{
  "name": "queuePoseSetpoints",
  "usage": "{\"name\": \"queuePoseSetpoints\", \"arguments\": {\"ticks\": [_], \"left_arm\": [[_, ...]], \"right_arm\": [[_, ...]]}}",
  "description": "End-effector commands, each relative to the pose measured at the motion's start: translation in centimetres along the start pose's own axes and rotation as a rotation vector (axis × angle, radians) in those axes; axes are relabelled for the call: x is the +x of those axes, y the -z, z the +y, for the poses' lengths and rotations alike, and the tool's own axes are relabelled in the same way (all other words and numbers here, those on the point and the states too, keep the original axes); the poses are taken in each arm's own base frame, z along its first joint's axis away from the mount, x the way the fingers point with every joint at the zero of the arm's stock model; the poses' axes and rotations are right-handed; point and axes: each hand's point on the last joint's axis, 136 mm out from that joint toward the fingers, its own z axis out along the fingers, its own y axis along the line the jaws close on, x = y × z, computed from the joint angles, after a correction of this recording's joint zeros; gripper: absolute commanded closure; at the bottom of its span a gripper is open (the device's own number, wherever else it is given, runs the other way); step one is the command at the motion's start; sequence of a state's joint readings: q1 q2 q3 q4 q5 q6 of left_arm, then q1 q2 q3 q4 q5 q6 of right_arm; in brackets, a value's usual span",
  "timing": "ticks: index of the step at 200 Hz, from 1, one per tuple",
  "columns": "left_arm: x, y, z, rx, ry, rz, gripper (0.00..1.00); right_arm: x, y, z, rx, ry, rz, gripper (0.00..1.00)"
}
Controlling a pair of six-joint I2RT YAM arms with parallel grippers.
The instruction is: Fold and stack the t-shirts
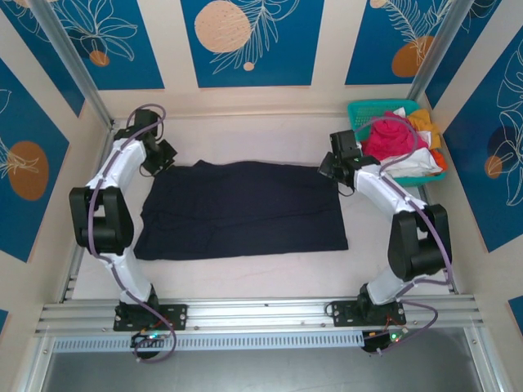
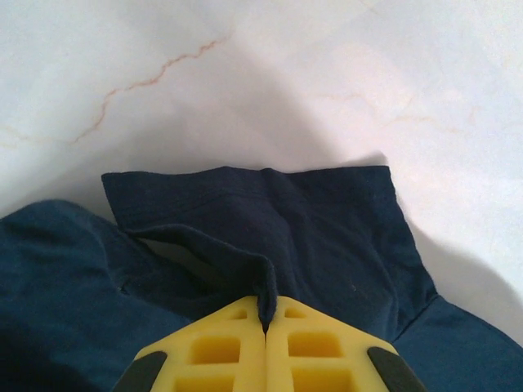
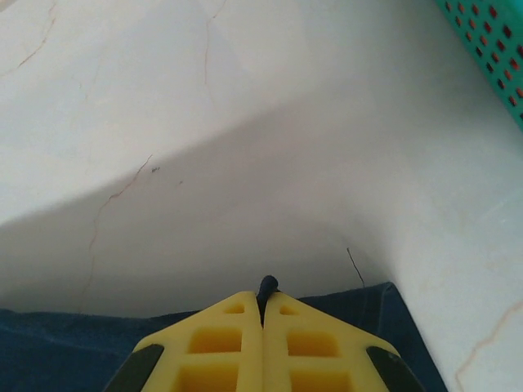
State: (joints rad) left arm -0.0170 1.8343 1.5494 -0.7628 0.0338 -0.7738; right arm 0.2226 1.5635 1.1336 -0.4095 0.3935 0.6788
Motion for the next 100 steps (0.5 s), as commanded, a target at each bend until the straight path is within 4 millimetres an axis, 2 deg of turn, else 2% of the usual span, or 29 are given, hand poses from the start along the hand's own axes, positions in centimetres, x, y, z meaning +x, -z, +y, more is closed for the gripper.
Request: {"name": "queuePoseSetpoints", "arguments": {"ticks": [1, 44, 100], "left_arm": [[0.8, 1.2, 0.7, 0.01, -0.032, 0.0, 1.0], [1.9, 1.7, 2.7, -0.007, -0.046, 0.021, 1.0], [2.7, 2.6, 5.6, -0.015, -0.015, 0.035, 1.0]], "right_arm": [[0.5, 1.9, -0.3, -0.032, 0.009, -0.019, 1.0], [2.9, 3.9, -2.5, -0.019, -0.008, -0.003, 1.0], [5.7, 4.9, -6.5, 0.051, -0.056, 0.029, 1.0]]}}
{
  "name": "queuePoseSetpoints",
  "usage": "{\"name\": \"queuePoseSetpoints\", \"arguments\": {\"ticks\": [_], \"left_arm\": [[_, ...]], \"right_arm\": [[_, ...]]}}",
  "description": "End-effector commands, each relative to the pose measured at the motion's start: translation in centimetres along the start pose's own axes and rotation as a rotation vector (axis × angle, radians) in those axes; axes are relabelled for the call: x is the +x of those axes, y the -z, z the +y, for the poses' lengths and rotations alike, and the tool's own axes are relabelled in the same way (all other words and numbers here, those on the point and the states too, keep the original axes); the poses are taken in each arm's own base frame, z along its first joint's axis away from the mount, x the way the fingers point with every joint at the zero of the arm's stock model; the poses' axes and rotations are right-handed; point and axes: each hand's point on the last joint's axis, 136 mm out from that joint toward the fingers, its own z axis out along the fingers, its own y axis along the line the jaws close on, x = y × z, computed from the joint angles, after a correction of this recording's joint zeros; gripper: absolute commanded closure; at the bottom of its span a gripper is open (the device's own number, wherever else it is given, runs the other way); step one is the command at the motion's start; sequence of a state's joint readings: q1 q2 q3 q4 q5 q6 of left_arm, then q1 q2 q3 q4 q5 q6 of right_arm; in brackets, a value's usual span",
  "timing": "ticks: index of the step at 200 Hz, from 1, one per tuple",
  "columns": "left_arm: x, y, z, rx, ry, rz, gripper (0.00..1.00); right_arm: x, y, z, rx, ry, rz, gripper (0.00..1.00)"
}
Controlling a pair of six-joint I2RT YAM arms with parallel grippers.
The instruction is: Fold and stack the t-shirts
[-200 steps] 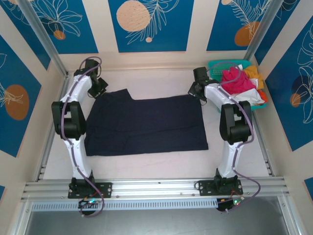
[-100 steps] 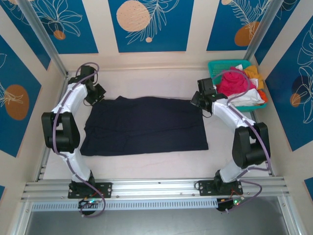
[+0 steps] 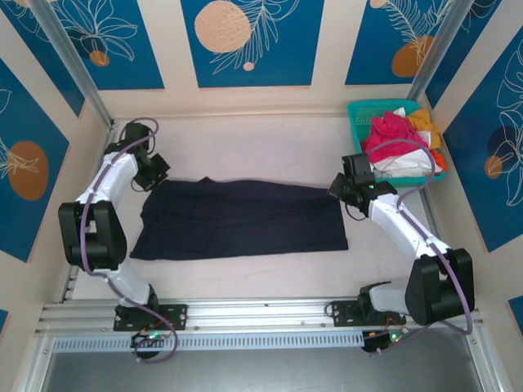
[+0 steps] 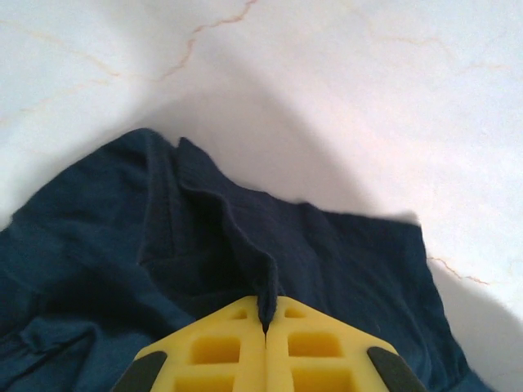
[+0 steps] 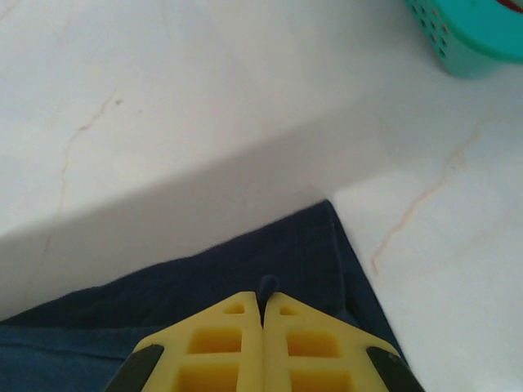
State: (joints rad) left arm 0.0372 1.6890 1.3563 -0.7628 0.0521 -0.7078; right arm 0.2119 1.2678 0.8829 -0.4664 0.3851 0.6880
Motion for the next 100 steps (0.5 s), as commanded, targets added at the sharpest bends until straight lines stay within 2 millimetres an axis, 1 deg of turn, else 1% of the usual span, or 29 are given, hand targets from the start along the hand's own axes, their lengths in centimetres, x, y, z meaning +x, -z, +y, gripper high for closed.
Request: {"name": "queuePoseSetpoints", "arguments": {"ticks": [1, 26, 48, 83, 100], "left_arm": [[0.4, 1.2, 1.1, 0.017, -0.002, 0.005, 1.0], [1.3, 1.6, 1.7, 0.02, 0.0, 0.016, 1.0], [1.8, 2.4, 2.3, 0.019, 0.001, 0.011, 1.0], [2.0, 4.0, 3.3, 0.013, 0.016, -0.012, 1.0], [2.1, 5.0, 3.2, 0.026, 0.022, -0.023, 1.0]], "right_arm": [[1.1, 0.5, -2.1, 0.043, -0.041, 0.018, 1.0], [2.1, 0.7, -2.6, 0.04, -0.059, 0.038, 1.0], [2.4, 1.0, -3.0, 0.045, -0.066, 0.045, 1.0], [3.2, 1.5, -3.5, 0.048, -0.079, 0.058, 1.0], [3.6, 1.8, -4.0, 0.059, -0.082, 0.062, 1.0]]}}
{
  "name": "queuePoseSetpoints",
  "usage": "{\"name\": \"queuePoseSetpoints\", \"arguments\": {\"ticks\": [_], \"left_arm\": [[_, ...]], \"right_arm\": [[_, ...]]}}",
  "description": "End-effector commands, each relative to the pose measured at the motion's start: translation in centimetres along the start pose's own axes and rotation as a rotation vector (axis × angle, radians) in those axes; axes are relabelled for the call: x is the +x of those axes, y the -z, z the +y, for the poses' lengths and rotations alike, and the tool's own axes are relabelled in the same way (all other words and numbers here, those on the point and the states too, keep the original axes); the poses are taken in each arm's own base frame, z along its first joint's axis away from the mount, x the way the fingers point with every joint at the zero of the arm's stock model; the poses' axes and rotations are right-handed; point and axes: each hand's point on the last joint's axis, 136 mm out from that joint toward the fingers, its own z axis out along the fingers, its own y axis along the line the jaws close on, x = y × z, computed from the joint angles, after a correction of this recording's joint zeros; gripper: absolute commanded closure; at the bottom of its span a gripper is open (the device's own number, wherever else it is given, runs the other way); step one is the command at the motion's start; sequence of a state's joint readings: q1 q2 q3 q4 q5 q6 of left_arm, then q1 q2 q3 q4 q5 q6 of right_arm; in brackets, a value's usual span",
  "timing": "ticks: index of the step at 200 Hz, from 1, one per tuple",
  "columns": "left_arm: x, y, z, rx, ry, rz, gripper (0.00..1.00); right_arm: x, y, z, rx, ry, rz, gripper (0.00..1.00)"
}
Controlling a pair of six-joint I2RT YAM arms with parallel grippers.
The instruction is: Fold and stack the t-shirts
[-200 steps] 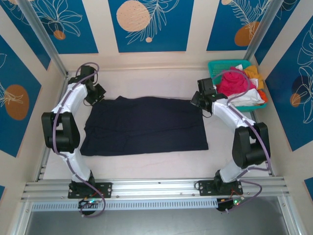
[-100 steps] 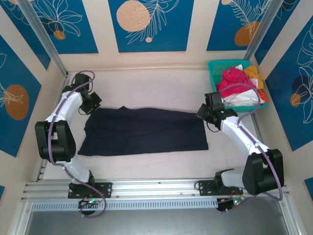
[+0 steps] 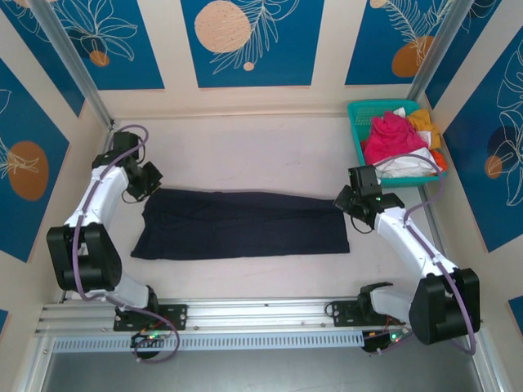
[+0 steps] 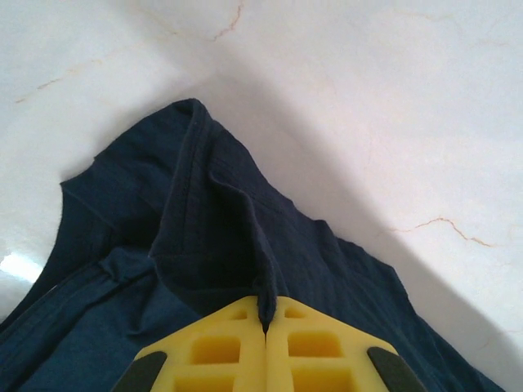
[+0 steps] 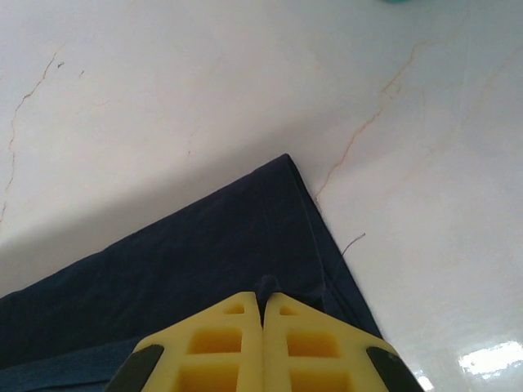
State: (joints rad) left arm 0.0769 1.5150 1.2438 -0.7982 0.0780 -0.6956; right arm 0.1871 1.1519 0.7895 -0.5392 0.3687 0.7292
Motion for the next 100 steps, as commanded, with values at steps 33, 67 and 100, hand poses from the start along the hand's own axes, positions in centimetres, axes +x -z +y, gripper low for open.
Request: {"name": "queuePoseSetpoints", "arguments": {"ticks": [33, 67, 100], "left_arm": [[1.3, 2.9, 1.0, 0.011, -0.001, 0.009, 1.0], [3.2, 3.3, 2.6, -0.019, -0.012, 0.031, 1.0], [4.6, 3.1, 4.0, -0.051, -0.01, 0.054, 1.0]], "right_arm": [[1.5, 0.6, -1.9, 0.032, -0.036, 0.029, 1.0], [1.7, 0.4, -1.9, 0.027, -0.041, 0.039, 1.0], [2.2, 0.2, -2.3, 0.039, -0.036, 0.057, 1.0]]}}
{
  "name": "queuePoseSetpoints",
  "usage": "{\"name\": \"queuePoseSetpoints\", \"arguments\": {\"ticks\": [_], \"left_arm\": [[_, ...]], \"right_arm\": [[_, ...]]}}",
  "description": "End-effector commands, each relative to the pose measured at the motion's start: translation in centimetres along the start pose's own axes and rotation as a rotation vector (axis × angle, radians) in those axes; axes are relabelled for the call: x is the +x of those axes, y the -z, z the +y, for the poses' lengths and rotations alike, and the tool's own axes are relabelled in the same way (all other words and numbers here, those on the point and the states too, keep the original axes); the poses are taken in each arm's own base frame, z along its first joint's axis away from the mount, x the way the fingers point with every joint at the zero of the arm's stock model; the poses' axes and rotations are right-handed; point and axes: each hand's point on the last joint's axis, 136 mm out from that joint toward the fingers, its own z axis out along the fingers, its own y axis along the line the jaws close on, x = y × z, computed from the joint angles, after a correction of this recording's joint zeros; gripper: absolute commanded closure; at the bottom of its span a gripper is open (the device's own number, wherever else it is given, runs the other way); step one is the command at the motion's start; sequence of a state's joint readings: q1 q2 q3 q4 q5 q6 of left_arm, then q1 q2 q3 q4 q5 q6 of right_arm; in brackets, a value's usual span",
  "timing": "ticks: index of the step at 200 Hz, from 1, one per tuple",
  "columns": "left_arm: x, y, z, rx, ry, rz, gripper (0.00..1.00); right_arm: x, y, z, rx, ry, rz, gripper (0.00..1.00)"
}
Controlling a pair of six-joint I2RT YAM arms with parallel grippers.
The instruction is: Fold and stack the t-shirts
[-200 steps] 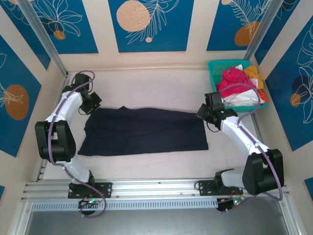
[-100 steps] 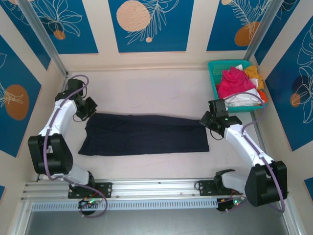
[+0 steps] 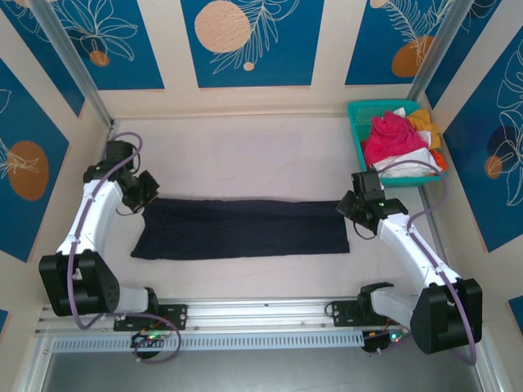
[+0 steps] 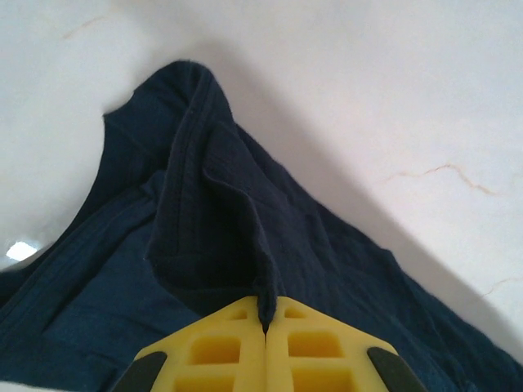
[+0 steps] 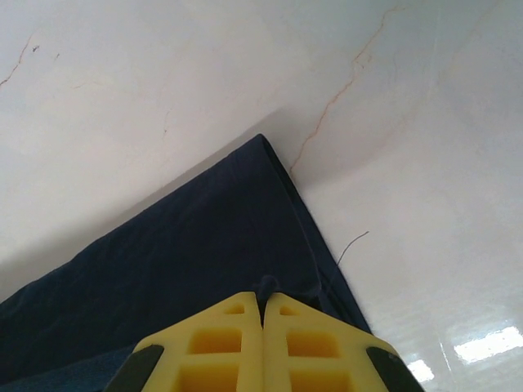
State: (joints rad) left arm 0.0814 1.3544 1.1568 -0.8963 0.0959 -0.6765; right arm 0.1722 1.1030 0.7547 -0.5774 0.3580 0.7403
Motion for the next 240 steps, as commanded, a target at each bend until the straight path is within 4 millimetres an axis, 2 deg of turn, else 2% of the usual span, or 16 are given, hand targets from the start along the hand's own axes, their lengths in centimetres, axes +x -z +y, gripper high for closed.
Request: {"name": "queuePoseSetpoints", "arguments": {"ticks": [1, 78, 112, 149, 163, 186, 202, 240], "left_arm": [[1.3, 0.2, 1.9, -0.049, 0.003, 0.027, 1.0], [3.5, -0.9, 4.0, -0.094, 0.012, 0.073, 1.0], [3.5, -0.3, 3.6, -0.077, 0.021, 0.068, 1.0], [3.0, 1.2, 1.6, 0.001, 0.033, 0.075, 1.0], [3.2, 1.9, 1.6, 0.003, 0.028, 0.074, 1.0], [4.1, 2.8, 2.5, -0.016, 0.019, 0.071, 1.0], [4.7, 2.7, 3.6, -0.049, 0.009, 0.067, 1.0], [5.7, 0.2, 5.9, -0.126, 0.019, 0.101, 1.0]], "right_arm": [[1.1, -0.2, -1.1, 0.027, -0.016, 0.037, 1.0], [2.3, -1.7, -1.7, 0.047, -0.023, 0.093, 1.0], [2.5, -2.2, -1.8, 0.054, -0.02, 0.107, 1.0], [2.1, -2.2, -1.4, 0.044, -0.016, 0.102, 1.0], [2.0, -2.3, -1.3, 0.044, -0.016, 0.102, 1.0], [2.0, -2.5, -1.1, 0.039, -0.015, 0.109, 1.0], [2.0, -2.8, -1.1, 0.037, -0.015, 0.113, 1.0], [2.1, -3.1, -0.8, 0.03, -0.014, 0.123, 1.0]]}}
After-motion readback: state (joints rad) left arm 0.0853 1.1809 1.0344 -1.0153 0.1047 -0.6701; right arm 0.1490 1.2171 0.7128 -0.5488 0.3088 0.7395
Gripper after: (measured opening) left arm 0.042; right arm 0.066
